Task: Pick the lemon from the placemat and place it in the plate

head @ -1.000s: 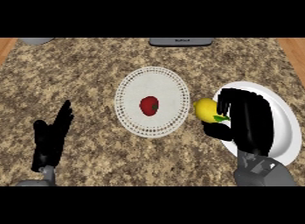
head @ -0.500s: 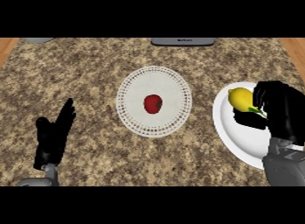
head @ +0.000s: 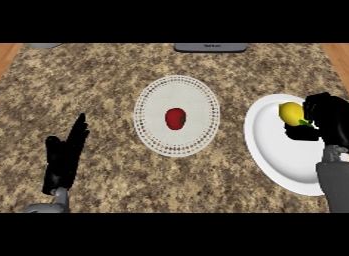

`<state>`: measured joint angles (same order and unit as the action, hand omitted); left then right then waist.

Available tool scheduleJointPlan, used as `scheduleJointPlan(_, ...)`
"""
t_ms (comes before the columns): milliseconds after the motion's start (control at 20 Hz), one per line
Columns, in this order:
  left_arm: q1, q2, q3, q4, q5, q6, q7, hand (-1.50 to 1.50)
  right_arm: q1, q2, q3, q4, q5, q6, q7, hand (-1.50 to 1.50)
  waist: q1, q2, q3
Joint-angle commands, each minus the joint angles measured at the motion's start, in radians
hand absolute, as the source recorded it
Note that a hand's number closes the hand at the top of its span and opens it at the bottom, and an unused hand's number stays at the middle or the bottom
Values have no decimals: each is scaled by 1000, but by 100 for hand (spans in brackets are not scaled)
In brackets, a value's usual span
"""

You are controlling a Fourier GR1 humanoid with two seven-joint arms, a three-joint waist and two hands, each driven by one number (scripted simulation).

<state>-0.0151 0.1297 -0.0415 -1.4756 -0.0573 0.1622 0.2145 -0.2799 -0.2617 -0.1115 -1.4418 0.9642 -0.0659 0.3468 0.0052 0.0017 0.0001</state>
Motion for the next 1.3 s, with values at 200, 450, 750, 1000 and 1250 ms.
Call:
scheduleJointPlan(200, -31, -6, 12, 37, 1, -7, -12, 0, -40, -66, -53, 271, -138, 193, -116, 150, 2, 2, 0)
scheduleJointPlan(450, -17, 3, 29, -19, 10, -15, 31, 0, -52, -103, -60, 306, -181, 270, -193, -150, -1, -2, 0)
scheduleJointPlan(750, -19, -35, -6, 46, -38, 15, -19, 0, -69, -100, -165, 328, -354, 223, -462, -150, -10, -1, 1)
scheduleJointPlan(1000, -10, 3, 26, -11, -3, -14, 17, 0, -71, -5, -340, 247, -613, 223, -508, -150, -20, -7, 1)
scheduleJointPlan(1250, 8, 0, 27, -12, 3, -30, -7, 0, 15, -22, -419, 286, -745, 301, -580, -150, -9, -2, 0)
